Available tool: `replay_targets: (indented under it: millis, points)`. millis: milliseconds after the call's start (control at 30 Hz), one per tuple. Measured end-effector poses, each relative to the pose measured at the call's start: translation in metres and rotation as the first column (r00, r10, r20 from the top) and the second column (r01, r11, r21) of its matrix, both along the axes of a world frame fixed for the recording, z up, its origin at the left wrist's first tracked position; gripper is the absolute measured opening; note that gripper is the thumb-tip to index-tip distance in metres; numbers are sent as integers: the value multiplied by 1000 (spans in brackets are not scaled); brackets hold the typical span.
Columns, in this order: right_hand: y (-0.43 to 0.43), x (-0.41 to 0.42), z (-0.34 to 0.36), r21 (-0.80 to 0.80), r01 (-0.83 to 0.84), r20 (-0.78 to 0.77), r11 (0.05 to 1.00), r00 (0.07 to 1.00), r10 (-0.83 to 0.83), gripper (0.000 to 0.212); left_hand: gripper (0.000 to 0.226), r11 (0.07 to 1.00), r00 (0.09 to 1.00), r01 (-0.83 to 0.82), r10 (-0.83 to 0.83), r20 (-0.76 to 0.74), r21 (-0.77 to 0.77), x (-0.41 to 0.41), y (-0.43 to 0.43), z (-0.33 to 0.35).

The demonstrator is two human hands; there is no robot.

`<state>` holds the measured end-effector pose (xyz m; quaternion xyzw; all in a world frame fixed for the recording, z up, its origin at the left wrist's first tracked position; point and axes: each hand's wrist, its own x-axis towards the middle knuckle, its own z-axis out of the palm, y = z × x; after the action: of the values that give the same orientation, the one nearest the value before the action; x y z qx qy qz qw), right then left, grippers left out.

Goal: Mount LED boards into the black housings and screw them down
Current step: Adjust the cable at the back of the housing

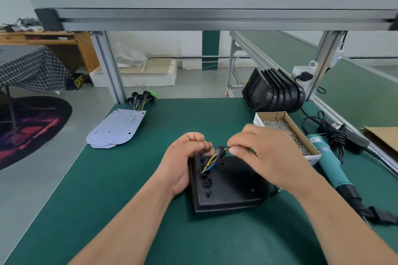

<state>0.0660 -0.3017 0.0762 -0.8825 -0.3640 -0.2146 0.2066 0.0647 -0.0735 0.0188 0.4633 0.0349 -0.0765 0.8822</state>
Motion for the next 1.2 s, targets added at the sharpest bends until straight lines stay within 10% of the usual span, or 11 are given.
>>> replay_targets:
  millis: [267, 1200]
  points:
    - [10, -7, -4, -117, 93, 34, 989, 995, -90, 18, 29, 668, 895, -221, -150, 420, 711, -15, -3, -1]
    - [18, -4, -29, 134, 128, 194, 983, 969, -152, 21, 25, 634, 934, -73, -227, 276, 770, -51, 1, -3]
